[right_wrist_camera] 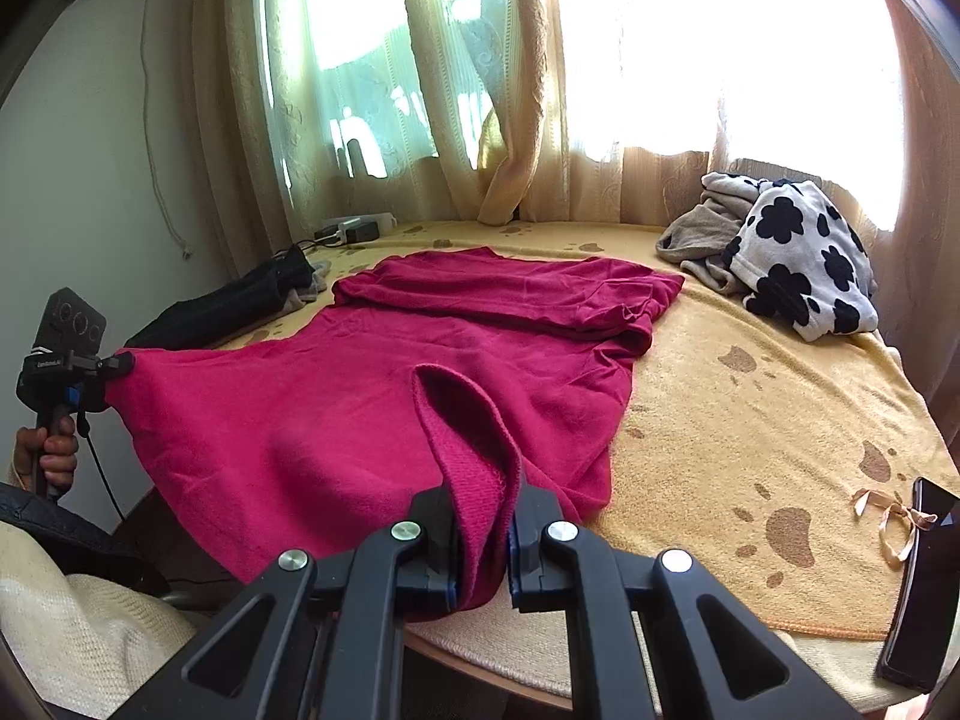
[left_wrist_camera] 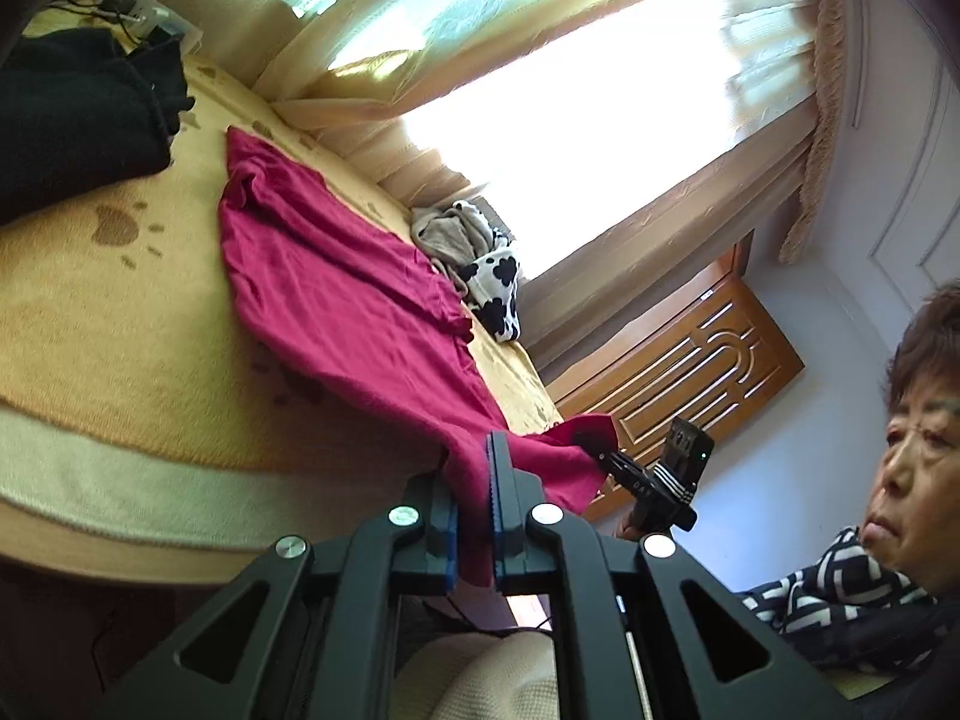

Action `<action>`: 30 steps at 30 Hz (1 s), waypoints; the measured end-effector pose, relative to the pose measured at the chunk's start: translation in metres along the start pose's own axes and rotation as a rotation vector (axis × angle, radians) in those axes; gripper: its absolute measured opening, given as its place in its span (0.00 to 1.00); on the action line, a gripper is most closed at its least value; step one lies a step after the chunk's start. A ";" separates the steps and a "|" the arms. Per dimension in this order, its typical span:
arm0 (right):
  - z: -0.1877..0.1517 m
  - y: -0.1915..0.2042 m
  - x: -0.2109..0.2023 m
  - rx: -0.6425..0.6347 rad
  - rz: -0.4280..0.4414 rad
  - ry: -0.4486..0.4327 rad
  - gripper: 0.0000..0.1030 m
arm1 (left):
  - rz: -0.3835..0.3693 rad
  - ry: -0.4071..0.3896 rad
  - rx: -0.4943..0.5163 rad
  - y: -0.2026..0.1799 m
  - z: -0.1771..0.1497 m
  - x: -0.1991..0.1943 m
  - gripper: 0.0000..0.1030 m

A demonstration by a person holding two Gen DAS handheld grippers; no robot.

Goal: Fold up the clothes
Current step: 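Lift the hem with both grippers and fold it over toward the collar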

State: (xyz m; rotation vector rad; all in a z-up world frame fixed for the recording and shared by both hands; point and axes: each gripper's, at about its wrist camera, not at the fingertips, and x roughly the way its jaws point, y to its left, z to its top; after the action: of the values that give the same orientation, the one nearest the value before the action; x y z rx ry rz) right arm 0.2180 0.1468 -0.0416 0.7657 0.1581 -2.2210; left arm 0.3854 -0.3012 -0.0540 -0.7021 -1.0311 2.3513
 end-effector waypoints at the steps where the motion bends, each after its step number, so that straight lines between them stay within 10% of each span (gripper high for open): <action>1: 0.002 -0.002 -0.002 0.007 -0.002 -0.010 0.12 | -0.003 -0.013 0.013 -0.004 0.007 0.001 0.09; 18: 0.079 -0.038 0.007 0.056 -0.008 -0.147 0.12 | -0.030 -0.117 0.080 -0.017 0.102 0.040 0.09; 30: 0.142 -0.111 0.105 0.215 0.034 -0.024 0.12 | 0.030 -0.116 -0.026 0.053 0.172 0.104 0.09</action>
State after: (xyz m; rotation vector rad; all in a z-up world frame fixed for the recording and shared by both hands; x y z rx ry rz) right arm 0.0168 0.1096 0.0000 0.8495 -0.1070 -2.2376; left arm 0.1896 -0.3606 -0.0209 -0.6013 -1.1090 2.4332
